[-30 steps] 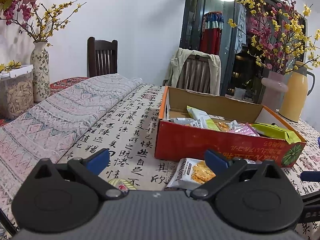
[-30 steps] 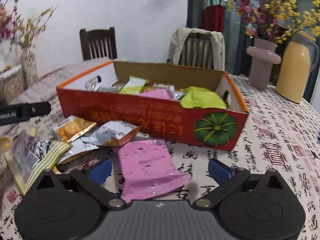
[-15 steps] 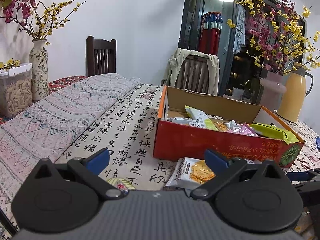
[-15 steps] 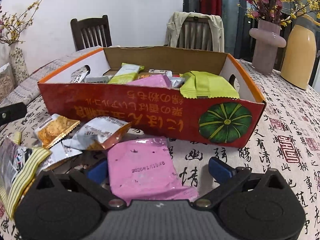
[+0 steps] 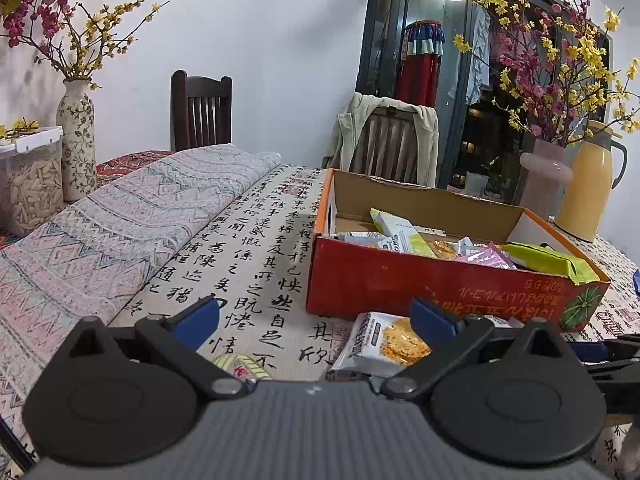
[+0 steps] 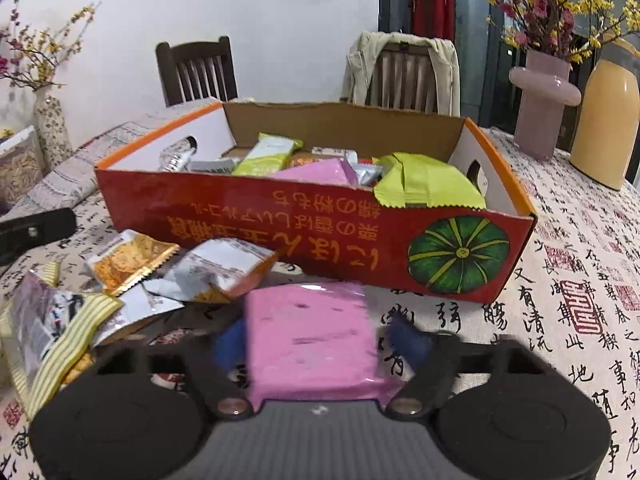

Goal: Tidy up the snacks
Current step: 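Grasp another pink packet with the right gripper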

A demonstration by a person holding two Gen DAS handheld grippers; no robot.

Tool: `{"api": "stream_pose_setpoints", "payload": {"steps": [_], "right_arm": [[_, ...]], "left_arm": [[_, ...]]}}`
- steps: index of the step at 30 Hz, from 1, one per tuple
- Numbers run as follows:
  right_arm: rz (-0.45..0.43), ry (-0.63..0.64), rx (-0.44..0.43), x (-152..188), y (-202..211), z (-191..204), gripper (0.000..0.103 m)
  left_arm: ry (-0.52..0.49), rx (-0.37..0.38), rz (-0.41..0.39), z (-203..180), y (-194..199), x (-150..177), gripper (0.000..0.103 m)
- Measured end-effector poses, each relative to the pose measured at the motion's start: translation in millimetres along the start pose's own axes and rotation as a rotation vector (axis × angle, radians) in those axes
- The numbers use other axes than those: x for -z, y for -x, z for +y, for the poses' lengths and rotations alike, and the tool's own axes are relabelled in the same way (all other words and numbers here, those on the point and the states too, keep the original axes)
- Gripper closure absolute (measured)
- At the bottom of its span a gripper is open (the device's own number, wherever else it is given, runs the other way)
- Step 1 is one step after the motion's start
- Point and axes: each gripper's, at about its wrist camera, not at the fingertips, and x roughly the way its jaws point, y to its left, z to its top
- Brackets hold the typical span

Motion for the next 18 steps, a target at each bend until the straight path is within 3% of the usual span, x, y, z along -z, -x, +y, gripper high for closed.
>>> {"api": "stream_pose_setpoints", "payload": {"steps": [7,18], "right_arm": [[-0.065,0.024,0.071,9.3,17.8,4.0,0.042],[-0.184,-0.092,0.149,28.9,60.3,-29.3,0.042]], "left_arm": [[0.006,0.0,0.004,0.6,-0.4,0.2,0.0],[0.005,-0.007,0.004,0.4,-0.8,-0.2,0.0]]}}
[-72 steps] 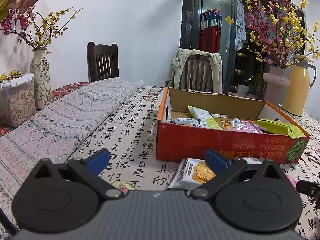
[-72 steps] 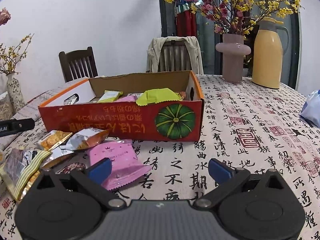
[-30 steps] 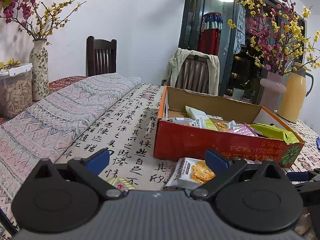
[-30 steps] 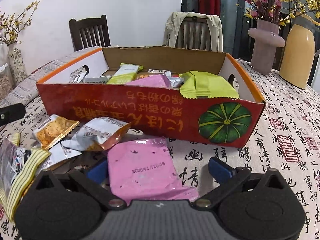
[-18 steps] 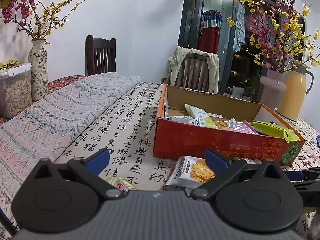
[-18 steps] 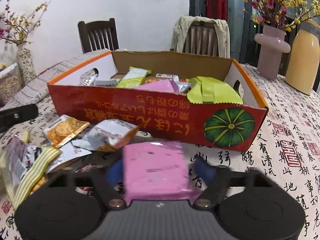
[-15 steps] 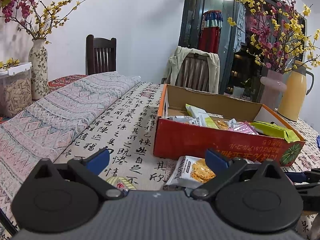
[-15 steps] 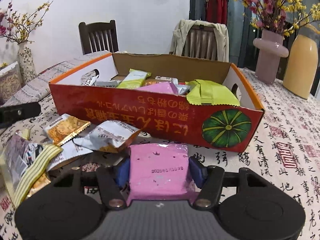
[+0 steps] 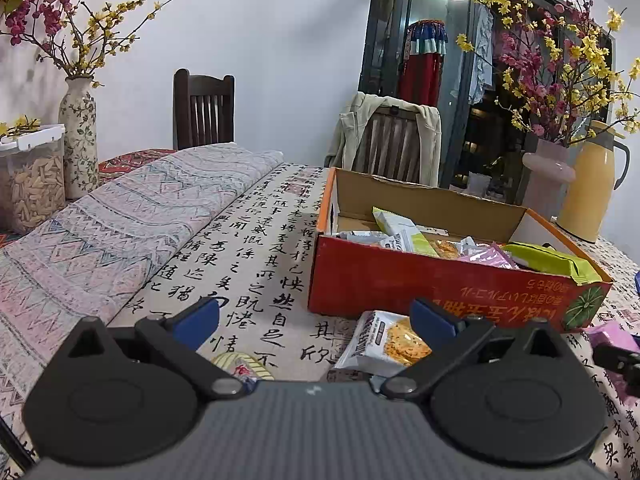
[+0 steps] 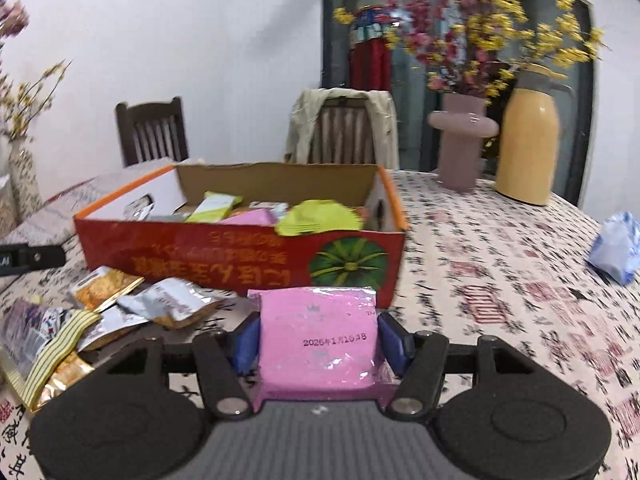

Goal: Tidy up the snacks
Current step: 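Grasp another pink packet with the right gripper, then hold the pink packet in the right gripper while left grasps a cracker packet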

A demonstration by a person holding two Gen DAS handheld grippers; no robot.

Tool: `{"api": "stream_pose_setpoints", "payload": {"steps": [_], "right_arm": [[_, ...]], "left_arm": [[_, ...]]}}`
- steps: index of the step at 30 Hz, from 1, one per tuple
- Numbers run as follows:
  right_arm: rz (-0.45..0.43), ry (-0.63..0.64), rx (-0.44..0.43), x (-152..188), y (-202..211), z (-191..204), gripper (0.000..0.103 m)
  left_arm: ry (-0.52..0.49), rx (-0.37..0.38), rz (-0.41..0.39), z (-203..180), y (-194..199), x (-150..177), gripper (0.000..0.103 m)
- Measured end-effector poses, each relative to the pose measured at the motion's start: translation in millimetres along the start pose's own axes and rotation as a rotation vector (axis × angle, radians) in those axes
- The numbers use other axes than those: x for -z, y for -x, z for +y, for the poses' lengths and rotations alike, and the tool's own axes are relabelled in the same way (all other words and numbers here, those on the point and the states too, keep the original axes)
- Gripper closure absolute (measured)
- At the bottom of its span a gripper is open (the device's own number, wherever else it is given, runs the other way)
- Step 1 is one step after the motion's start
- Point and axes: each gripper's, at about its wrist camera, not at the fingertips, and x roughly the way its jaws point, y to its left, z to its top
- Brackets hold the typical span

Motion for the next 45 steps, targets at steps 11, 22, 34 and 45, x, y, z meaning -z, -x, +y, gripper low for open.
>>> {"api": "stream_pose_setpoints", "payload": {"steps": [11,22,34,45], "right_arm": [[0.021,-0.088,-0.01,5.7,-9.2,-19.2,0.042],[0.028,-0.098,-0.015,6.4,-10.2,-18.6,0.042],[0.036,-0.117,-0.014,7.2,-12.2,-20.3,0.042],[0.019,-0.137,-0.024,8.3,-8.8,-22.7,0.042]], "left_arm": [[-0.008,-0.013,0.005,-1.4,-1.4,0.2,0.0],[-0.011,-0.022,0.008,-1.8,-2.2,0.3,0.0],[-0.016,0.004,0.048,-1.9,-3.9,-11.7,0.0],[-0.12,0.016,0.108,-29.1,-8.9,-28.0,0.0]]}}
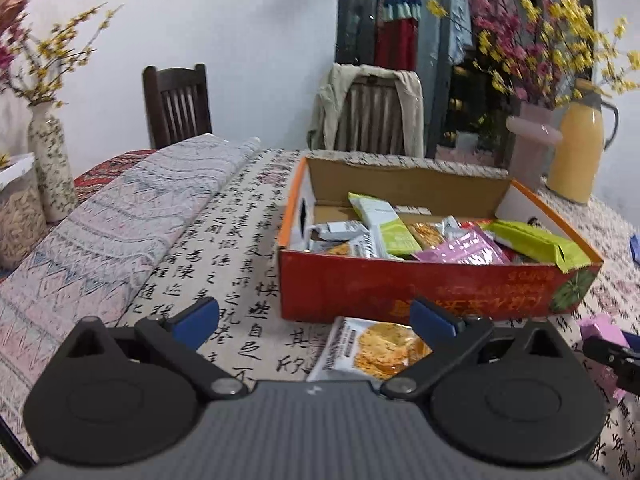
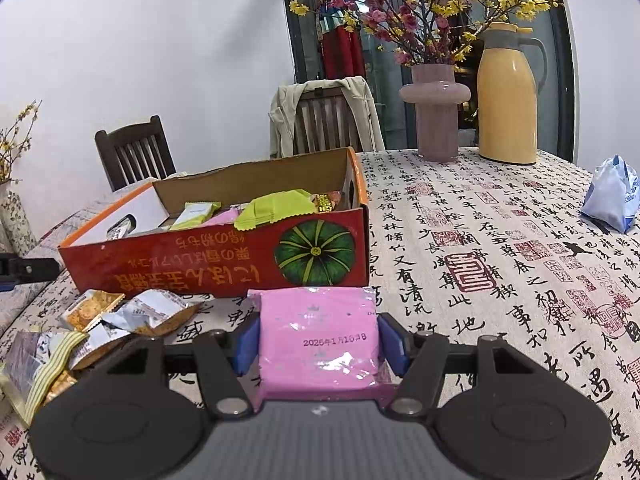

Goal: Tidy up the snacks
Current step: 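Hold the pink packet in the right gripper while left grasps a cracker packet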

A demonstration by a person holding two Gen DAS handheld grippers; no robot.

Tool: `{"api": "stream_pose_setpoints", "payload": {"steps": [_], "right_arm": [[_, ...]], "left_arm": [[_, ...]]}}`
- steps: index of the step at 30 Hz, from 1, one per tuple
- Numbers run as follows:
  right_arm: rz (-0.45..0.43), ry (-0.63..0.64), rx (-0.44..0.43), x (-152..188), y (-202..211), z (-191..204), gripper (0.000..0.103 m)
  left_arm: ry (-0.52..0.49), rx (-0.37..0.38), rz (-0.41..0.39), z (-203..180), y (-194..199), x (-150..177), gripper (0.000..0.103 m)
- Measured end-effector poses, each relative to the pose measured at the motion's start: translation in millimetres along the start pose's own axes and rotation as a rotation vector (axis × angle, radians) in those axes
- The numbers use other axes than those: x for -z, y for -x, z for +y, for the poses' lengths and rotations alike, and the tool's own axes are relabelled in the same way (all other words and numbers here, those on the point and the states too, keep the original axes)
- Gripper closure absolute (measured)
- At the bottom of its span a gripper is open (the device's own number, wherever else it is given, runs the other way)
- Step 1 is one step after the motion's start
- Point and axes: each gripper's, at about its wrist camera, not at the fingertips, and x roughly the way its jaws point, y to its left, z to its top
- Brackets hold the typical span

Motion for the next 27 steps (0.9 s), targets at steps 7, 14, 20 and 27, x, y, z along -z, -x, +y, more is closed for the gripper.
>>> {"api": "stream_pose_setpoints", "payload": {"steps": [7,14,20,27], "right_arm": [[-0.01,-0.001,-0.007,1.4,3.1,-0.1,0.042],[-0.018,0.0,-0.017,2.3,4.3,0.0,0.042],[-0.02,0.002,-0.025,2.9,4.9,0.4,0.042],[-0.022,0.003,-0.027,3.0,5.1,0.6,0.042]], "left_arm": [[-0.083,0.017,0.14,-17.8,-32.9,-5.8,0.0],[-0.104,0.02,0.263,-21.8,-64.1,-4.0,0.0],[-0.089,0.016,0.305,-18.8,-73.3,-0.2,0.006],[-0.081,0.041,0.308,-19.6,-68.6,-0.3,0.035]]}}
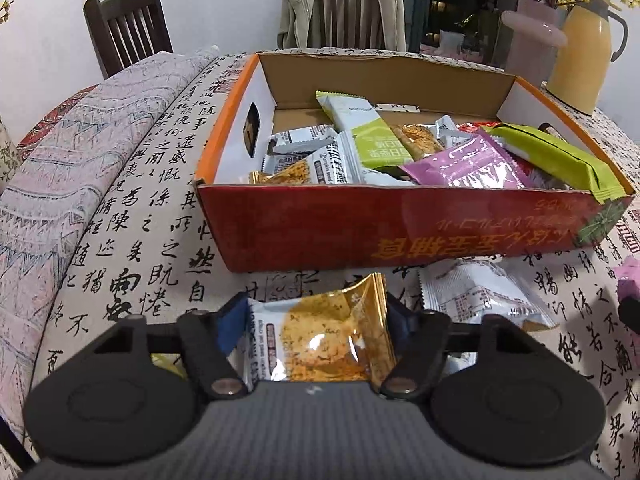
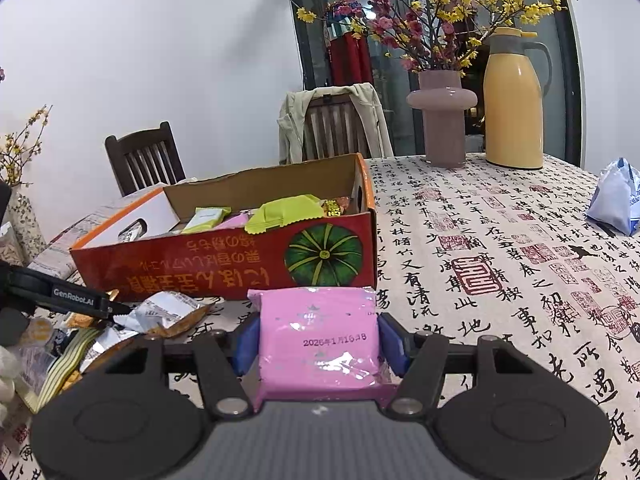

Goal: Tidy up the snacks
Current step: 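Hold the pink packet in the right gripper while left grasps a cracker packet, then carry the pink and cracker packets up over the cardboard box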

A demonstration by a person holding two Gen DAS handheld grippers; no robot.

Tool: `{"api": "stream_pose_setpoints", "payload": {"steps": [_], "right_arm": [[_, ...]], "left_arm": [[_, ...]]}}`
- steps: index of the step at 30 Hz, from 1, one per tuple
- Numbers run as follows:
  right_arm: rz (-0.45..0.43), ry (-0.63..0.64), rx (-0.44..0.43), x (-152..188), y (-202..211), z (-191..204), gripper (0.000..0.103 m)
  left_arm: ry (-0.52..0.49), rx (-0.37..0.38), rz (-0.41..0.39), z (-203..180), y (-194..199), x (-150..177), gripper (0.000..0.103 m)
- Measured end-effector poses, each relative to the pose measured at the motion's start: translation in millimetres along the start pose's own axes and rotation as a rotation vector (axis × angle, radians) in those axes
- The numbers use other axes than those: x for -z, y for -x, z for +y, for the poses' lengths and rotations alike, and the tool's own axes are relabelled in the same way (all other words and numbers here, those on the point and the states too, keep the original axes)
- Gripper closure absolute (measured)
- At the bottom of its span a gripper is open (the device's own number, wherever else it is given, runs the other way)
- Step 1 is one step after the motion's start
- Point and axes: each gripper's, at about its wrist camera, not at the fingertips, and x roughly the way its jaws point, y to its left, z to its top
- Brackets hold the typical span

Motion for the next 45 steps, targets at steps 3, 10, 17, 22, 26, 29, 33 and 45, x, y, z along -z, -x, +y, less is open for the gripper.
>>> {"api": "stream_pose_setpoints", "payload": {"steps": [3,10,17,22,26,29,33,45], "right_arm": [[0.0,0.0,0.0,0.0,0.0,0.0,0.042],[-0.001,0.001,0.0,0.0,0.1,-0.2,0.042],[-0.003,0.004,0.004,-0.2,0.6,0.3,0.042],[-0.006,0.009,0.007,0.3,1.5,0.7,0.042],[-0.011,0.017,0.011,1.2,2.6,1.8,0.042],[-0.013,0.024,0.015,1.8,2.8,3.1,0.042],[-0.015,0.028,0.018,1.9,2.7,3.4,0.042],[-0.015,0.029,0.019,2.1,2.8,3.6,0.042]], "left_arm": [[0.002,0.007,-0.01,0.3,3.5,2.4,0.045],[0.027,0.012,-0.033,5.7,11.9,3.9,0.052],[0.031,0.013,-0.088,6.9,28.4,2.1,0.055],[0.03,0.013,-0.134,6.1,41.5,-1.9,0.066],[0.032,0.016,-0.143,7.6,44.8,-1.3,0.066],[0.035,0.01,-0.146,11.0,45.1,0.8,0.064],[0.036,-0.002,-0.14,15.5,43.6,4.6,0.04],[0.028,-0.012,-0.068,24.1,23.0,17.9,0.047]]}}
